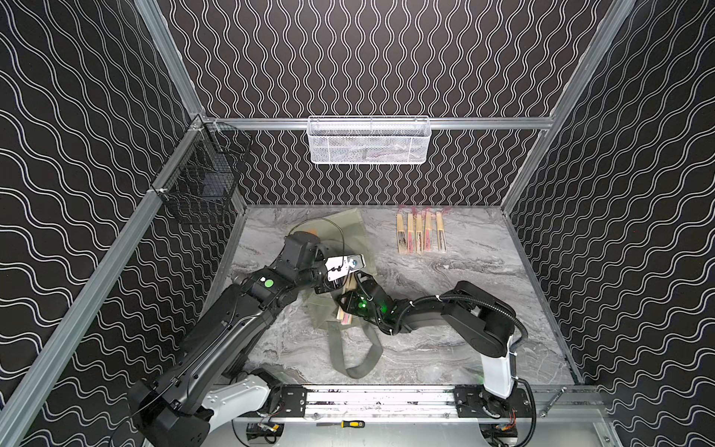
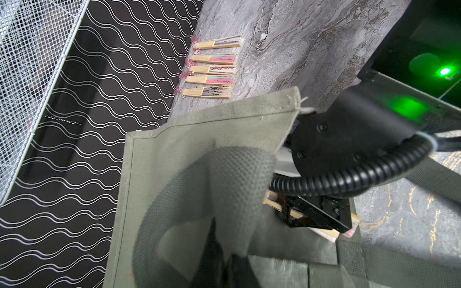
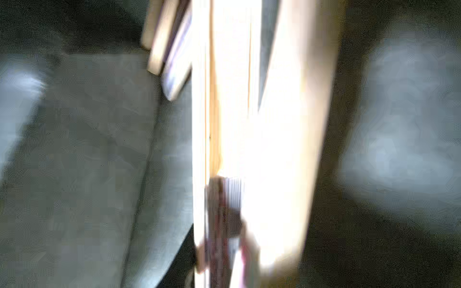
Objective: Take out the folding fans from the tote bags
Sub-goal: Adjust the folding fan in the canvas bag, then pick up the folding fan from the canvas bag.
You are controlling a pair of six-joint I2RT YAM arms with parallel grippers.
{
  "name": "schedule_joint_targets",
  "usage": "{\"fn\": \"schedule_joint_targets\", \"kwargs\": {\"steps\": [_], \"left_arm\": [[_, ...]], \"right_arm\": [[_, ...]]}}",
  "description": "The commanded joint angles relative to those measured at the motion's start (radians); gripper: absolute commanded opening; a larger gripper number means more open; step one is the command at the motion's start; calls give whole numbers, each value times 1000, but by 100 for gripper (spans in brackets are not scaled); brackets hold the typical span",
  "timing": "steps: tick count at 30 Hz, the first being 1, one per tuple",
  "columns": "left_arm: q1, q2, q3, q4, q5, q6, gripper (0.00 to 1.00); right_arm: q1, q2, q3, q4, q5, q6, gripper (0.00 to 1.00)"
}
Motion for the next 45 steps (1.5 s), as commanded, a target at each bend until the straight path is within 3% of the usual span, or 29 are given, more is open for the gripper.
{"fn": "schedule_joint_targets", "kwargs": {"steps": [1, 10, 31, 38, 45], "left_arm": [[0, 5, 1, 31, 0, -18, 0], [-1, -1, -9, 35, -3, -17, 0], [-6, -10, -16, 39, -9, -17, 0], [-8, -1, -16, 49, -16, -27, 0], [-7, 3, -8, 47, -11, -34, 0]], "right_arm": [[0, -8, 3, -54, -13, -31, 41], [2, -72, -39, -110, -49, -31, 45], [21, -186, -67, -226, -37, -67, 13], [31, -223, -82, -248, -34, -129, 8], [34, -321, -129, -297, -132, -203, 7]]}}
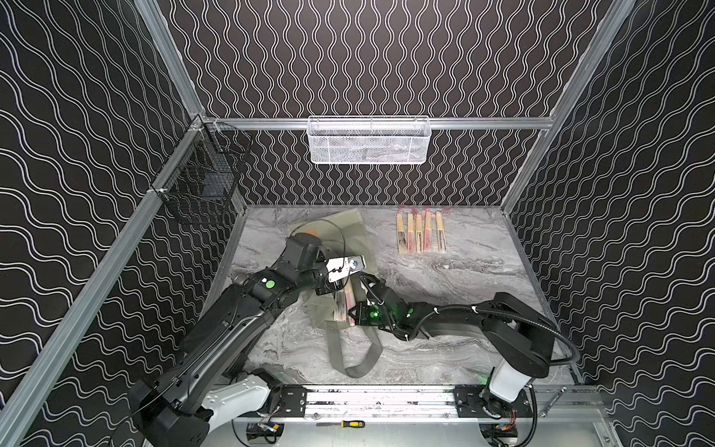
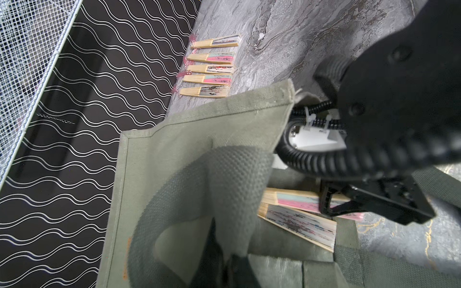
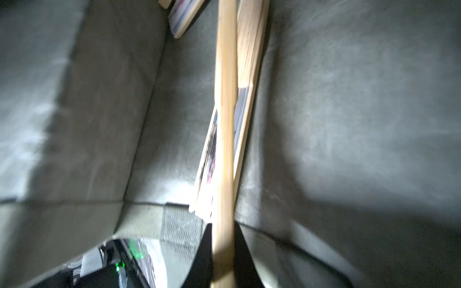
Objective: Take out the folding fans from the tote bags
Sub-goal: Pick up the folding fan from the canvas bag, then place the folding fan at the center of the board.
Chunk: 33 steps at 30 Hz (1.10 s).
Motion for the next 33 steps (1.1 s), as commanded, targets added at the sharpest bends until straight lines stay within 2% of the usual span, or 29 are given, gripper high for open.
{"fn": "schedule_joint_targets", "kwargs": {"steps": [1, 7, 11, 17, 24, 29, 33], "left_arm": [[0, 2, 8, 36, -7, -18, 0], [1, 15, 20, 26, -11, -24, 0], [5, 12, 28, 33, 3, -48, 0], [20, 26, 45, 25, 4, -59, 0], [20, 28, 55, 21, 15, -68, 0], [20, 29, 56, 19, 20, -69, 0], [20, 30, 58, 21, 12, -71, 0]], "right_arm": [[7, -54, -21, -49, -64, -65, 7], [42, -230, -106, -173, -155, -136, 6], [107, -362, -118, -354, -141, -202, 7], [156, -557, -197, -495, -178, -186, 6], [178, -800, -198, -714, -135, -161, 5], [178, -974, -135, -877, -58, -145, 4], [178, -1075, -94, -960, -50, -168, 4]]}}
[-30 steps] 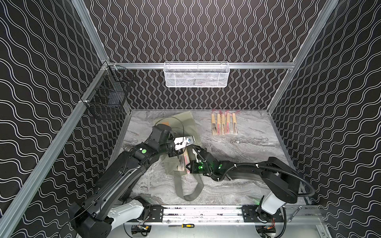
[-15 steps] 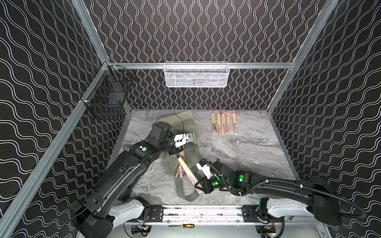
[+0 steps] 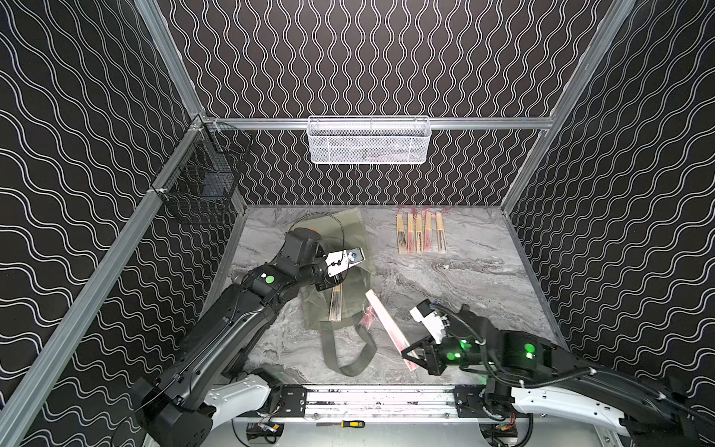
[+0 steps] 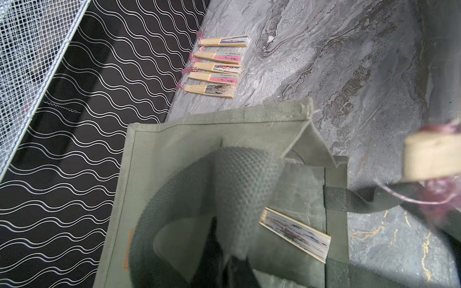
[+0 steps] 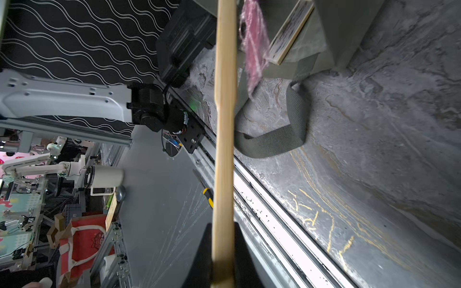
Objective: Take out the folding fans from the tote bags
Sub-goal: Place the folding fan at the center of the board.
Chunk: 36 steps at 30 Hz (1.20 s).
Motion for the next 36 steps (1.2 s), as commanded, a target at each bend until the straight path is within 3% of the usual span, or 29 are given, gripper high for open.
{"fn": "schedule_joint_targets", "kwargs": {"steps": [1, 6, 10, 14, 20, 22, 26, 32, 36], "left_arm": [[3, 4, 8, 40, 9, -19, 0], [7, 17, 11, 38, 2, -20, 0], [9, 16, 10, 42, 3, -20, 0], [8, 17, 10, 43, 3, -20, 0], [8, 12, 7, 44, 6, -19, 0], [8, 10, 5, 45, 5, -20, 0], [9, 11, 7, 43, 9, -19, 0], [9, 12, 5, 44, 10, -21, 0], [9, 8, 3, 48, 15, -20, 0]], "right_arm": [[1, -57, 38, -131, 32, -22, 4], [1, -153, 116, -137, 33, -46, 4], [1, -203, 165, -101, 145, -77, 3], [1, -102, 244, -158, 312, -125, 3], [-27, 71, 333, -101, 448, -240, 1], [-93, 122, 347, -70, 407, -266, 1], [-333, 220, 341, 10, 175, -305, 1], [-573, 383, 339, 100, 27, -359, 0], [-710, 527, 354, 153, -8, -409, 1]]}}
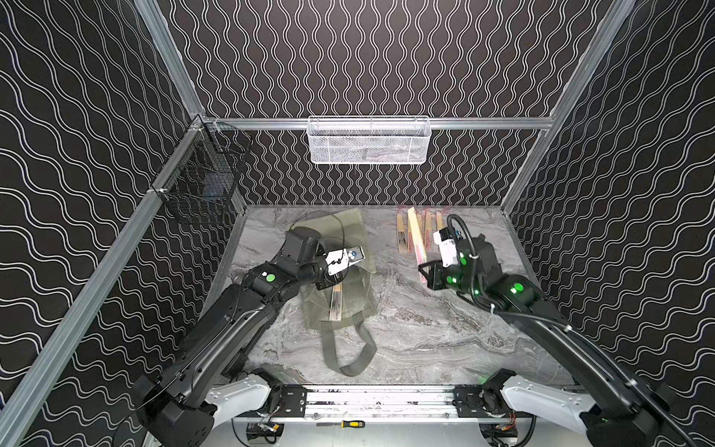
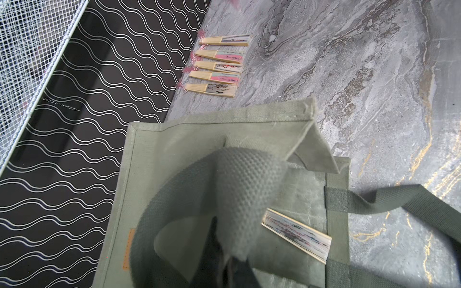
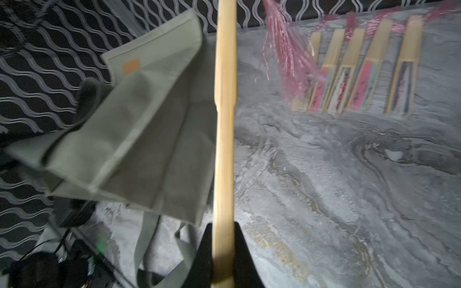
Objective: Take out the folding fans from the tote bags
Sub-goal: Place the folding fan at the center of the board.
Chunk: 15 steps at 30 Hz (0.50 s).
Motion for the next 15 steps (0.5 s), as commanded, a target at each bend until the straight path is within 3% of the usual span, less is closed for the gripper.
{"fn": "schedule_joint_targets", "kwargs": {"steps": [1, 6, 15], "left_arm": [[2, -2, -3, 46, 14, -17, 0], [3, -8, -9, 54, 16, -16, 0], [3, -18, -8, 55, 27, -19, 0]], "right_arm": [[-87, 112, 31, 90, -73, -68, 0], [-273, 366, 147, 109, -118, -116, 0], [-405, 895, 629, -71, 123, -179, 0]]}}
